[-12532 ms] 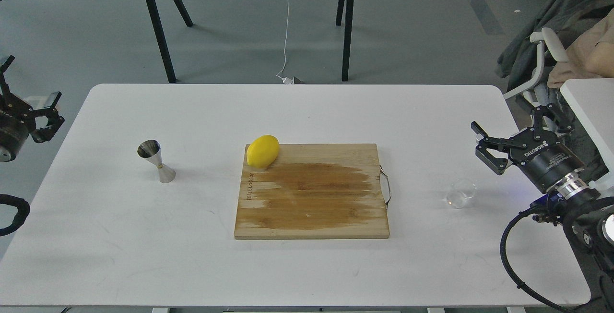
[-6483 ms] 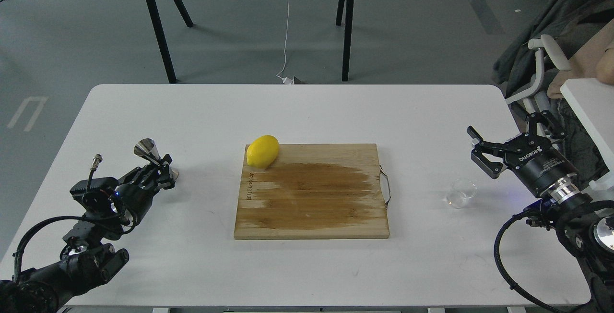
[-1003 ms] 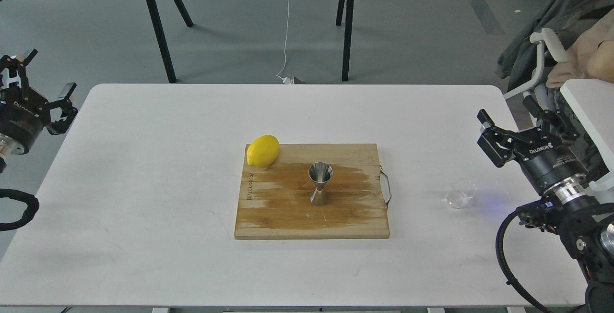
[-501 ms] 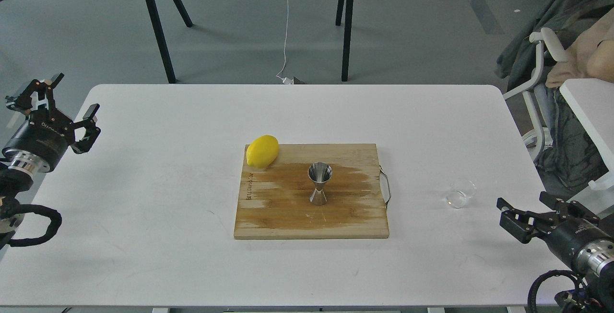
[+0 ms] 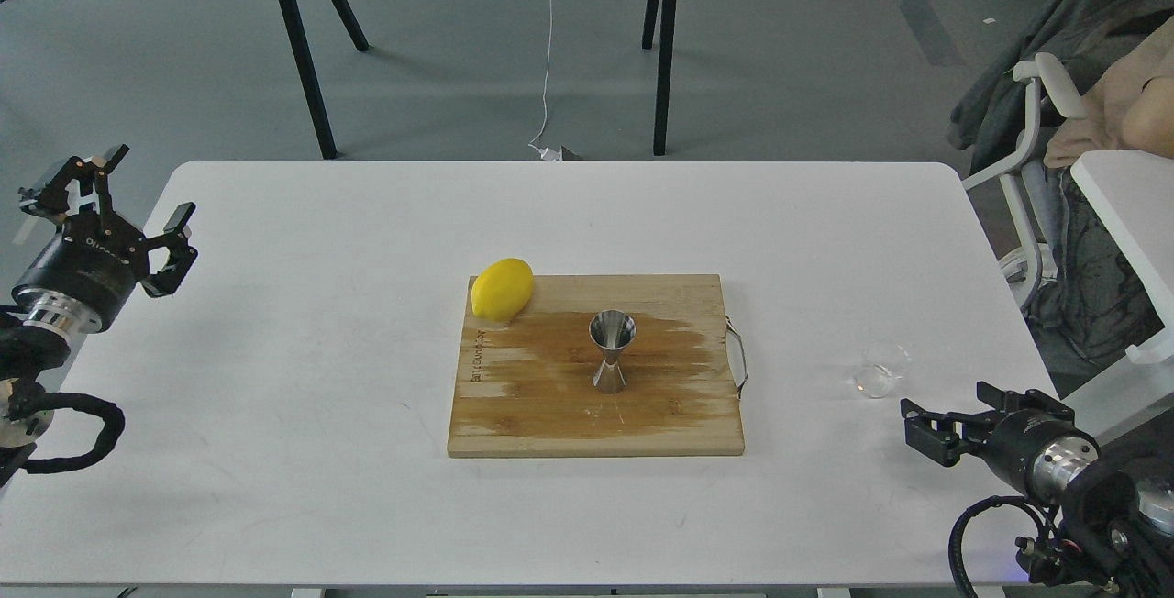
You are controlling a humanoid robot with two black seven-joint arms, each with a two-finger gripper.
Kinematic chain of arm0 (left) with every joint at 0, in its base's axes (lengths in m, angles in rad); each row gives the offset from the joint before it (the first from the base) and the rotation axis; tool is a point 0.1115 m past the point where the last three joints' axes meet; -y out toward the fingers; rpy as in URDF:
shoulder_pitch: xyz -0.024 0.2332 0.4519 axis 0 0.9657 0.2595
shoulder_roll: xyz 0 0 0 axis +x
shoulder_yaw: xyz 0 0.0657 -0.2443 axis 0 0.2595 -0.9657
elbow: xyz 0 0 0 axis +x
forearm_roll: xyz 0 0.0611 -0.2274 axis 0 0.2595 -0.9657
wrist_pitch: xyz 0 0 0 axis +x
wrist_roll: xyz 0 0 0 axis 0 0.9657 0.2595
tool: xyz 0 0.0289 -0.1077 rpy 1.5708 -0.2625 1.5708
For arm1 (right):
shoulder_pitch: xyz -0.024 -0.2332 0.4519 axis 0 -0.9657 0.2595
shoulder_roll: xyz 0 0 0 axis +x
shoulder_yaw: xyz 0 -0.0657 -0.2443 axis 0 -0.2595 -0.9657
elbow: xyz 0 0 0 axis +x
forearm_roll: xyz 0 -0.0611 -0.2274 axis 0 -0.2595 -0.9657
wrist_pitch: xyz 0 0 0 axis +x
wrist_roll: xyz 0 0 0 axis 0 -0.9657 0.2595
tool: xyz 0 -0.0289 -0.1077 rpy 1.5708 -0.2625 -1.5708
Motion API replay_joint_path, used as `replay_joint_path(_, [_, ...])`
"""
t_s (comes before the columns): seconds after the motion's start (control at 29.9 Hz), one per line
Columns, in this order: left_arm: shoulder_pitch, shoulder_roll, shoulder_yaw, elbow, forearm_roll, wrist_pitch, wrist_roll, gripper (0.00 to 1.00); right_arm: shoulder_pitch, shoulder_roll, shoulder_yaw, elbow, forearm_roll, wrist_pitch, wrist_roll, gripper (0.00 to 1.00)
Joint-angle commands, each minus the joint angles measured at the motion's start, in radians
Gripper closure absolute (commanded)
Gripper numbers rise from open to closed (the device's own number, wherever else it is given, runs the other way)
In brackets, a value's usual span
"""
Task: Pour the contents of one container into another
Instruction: 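Lower the right gripper down beside the small clear glass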
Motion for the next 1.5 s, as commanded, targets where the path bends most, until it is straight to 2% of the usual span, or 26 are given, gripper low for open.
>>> replay_joint_path(0.0, [0.001, -0.012, 0.000, 0.014, 0.001, 0.000, 0.000, 0.13, 0.021, 0.005, -0.029, -0.022, 0.000, -0.001, 0.011, 0.02])
replay_joint_path(0.27, [-0.001, -0.025, 0.000, 0.021, 0.001, 0.000, 0.000, 0.13, 0.072, 0.018, -0.075, -0.039, 0.000, -0.001, 0.026, 0.02])
replay_joint_path(1.0, [-0.001, -0.025, -0.001, 0.031, 0.001, 0.000, 0.000, 0.13, 0.178, 0.038, -0.133, -0.122, -0.001, 0.005, 0.027, 0.02])
replay_joint_path(1.14, [0.001, -0.026, 0.000, 0.037, 0.001, 0.000, 0.000, 0.13, 0.183, 0.042, -0.138, -0.131, -0.001, 0.009, 0.029, 0.11])
replay_joint_path(1.37, [0.001, -0.026, 0.000, 0.052, 0.001, 0.000, 0.000, 0.13, 0.183, 0.051, -0.138, -0.131, -0.001, 0.015, 0.031, 0.39])
replay_joint_path(1.47, [-0.001, -0.026, 0.000, 0.052, 0.000, 0.000, 0.000, 0.13, 0.183, 0.051, -0.138, -0.131, -0.001, 0.019, 0.031, 0.46])
